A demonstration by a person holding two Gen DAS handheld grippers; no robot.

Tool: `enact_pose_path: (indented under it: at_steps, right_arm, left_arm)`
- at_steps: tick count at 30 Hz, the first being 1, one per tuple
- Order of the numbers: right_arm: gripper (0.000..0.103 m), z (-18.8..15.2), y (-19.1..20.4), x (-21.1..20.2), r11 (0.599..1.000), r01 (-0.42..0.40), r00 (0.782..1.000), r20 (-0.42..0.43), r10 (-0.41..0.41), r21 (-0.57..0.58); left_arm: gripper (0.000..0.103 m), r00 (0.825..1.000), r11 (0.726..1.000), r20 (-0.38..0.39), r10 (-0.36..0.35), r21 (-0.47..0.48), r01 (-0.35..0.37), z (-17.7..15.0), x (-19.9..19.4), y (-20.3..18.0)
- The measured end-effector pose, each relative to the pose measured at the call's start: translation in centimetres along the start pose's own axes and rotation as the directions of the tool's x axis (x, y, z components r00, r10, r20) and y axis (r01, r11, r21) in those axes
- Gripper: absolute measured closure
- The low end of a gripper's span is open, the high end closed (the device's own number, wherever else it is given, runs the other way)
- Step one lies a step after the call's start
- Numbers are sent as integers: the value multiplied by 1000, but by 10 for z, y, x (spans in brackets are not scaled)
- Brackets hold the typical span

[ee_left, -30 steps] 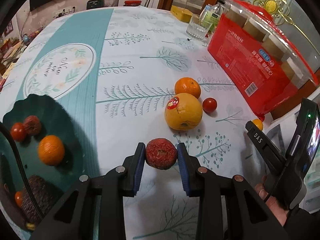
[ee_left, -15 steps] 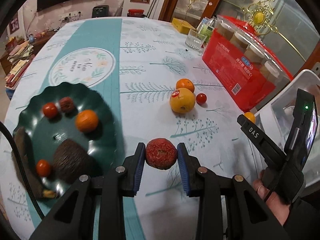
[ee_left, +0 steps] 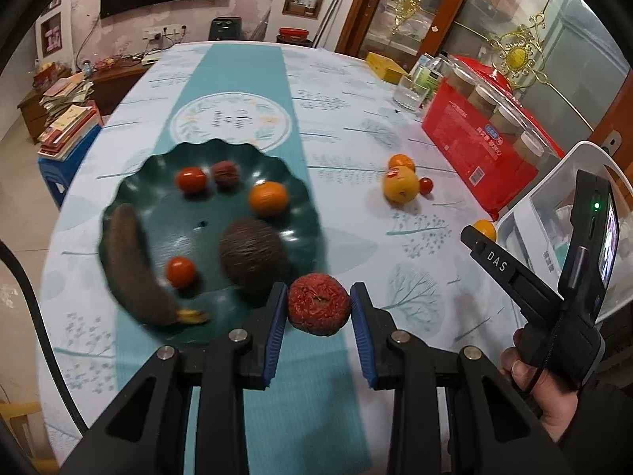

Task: Organize fruits
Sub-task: 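Carry both fruits onto the green plate and open both grippers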

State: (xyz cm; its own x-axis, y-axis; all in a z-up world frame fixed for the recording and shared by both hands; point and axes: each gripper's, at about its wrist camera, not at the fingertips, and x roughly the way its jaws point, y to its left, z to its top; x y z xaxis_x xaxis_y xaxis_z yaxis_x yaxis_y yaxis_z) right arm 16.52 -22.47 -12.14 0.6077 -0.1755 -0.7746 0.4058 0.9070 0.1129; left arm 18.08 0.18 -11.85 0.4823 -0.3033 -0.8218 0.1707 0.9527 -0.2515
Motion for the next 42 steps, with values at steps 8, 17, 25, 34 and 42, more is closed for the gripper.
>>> enact_pose_path:
  at_steps: [8, 17, 25, 34, 42]
  right_arm:
    - [72, -25, 45, -21, 998, -57, 998, -22, 57, -11]
    - [72, -47, 94, -35, 994, -112, 993, -30, 112, 0]
    - [72, -70, 140, -34, 990, -144, 989, -44, 144, 3]
    - [72, -94, 177, -28, 984, -181, 980, -90, 180, 1]
    - [72, -102, 193, -17, 976, -214, 964, -168, 207, -26]
  left_arm:
    - [72, 1000, 1000, 15, 22, -1, -22, -2, -32, 48]
    - [72, 999, 999, 30, 25, 34, -26, 13, -53, 98]
    - [72, 998, 997, 56, 14, 81, -19, 45, -52, 138]
    - [72, 995, 992, 8, -100, 82, 99, 60, -25, 174]
    - [72, 985, 984, -57, -162, 67, 166, 61, 5, 181]
